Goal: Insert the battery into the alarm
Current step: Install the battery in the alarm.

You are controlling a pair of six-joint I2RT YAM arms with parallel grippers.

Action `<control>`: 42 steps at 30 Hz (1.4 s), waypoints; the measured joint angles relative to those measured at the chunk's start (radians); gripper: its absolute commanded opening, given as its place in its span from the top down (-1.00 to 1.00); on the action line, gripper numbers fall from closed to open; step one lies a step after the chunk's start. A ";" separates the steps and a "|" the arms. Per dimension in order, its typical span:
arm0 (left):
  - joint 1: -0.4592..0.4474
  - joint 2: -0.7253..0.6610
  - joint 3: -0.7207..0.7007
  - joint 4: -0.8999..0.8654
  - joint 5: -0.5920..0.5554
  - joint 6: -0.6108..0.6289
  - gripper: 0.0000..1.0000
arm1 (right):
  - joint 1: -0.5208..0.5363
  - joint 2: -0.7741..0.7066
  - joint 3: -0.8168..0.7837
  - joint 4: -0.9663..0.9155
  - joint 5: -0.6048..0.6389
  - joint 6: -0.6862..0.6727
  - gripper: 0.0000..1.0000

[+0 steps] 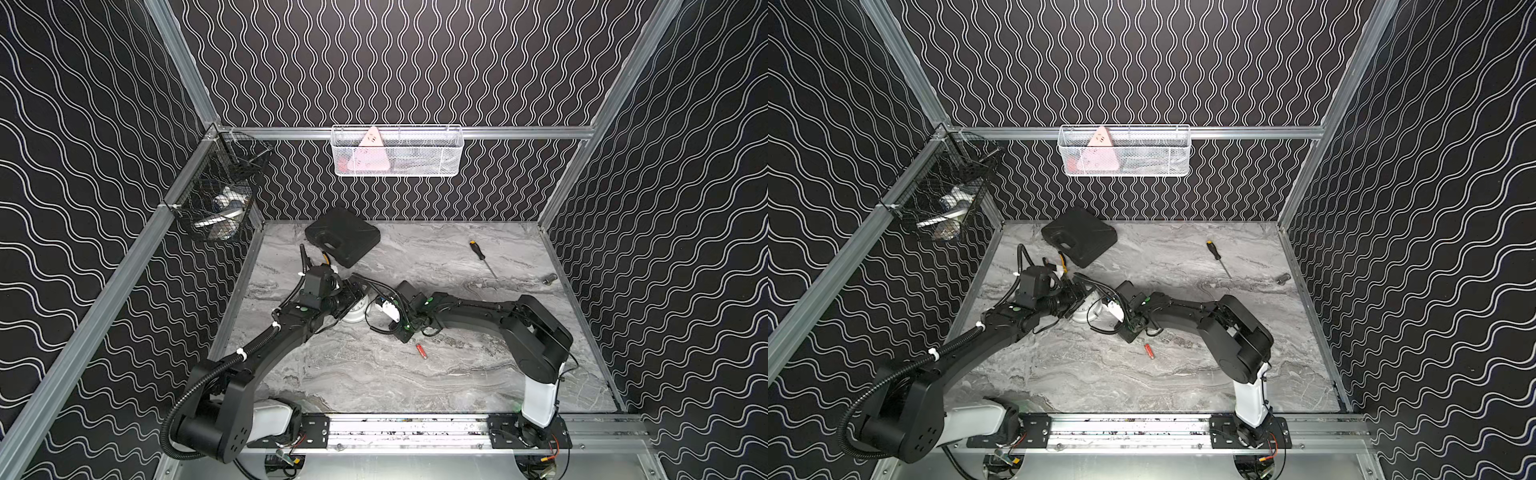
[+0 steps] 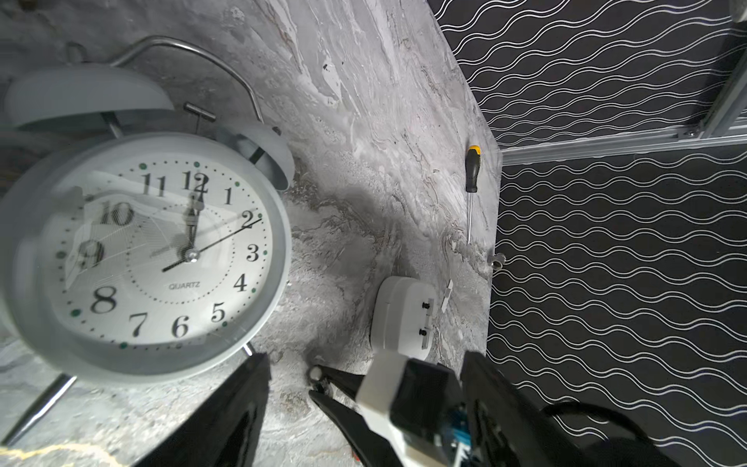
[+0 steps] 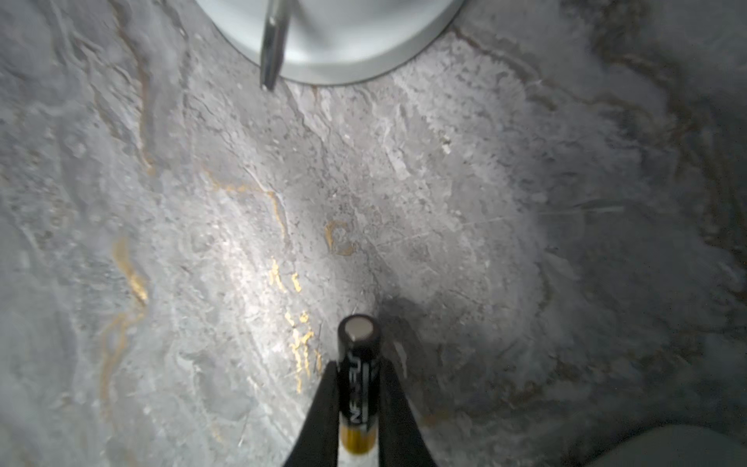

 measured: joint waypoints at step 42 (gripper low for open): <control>-0.149 0.008 0.050 -0.109 0.004 0.079 -0.79 | -0.074 -0.246 -0.185 0.082 -0.090 -0.005 0.91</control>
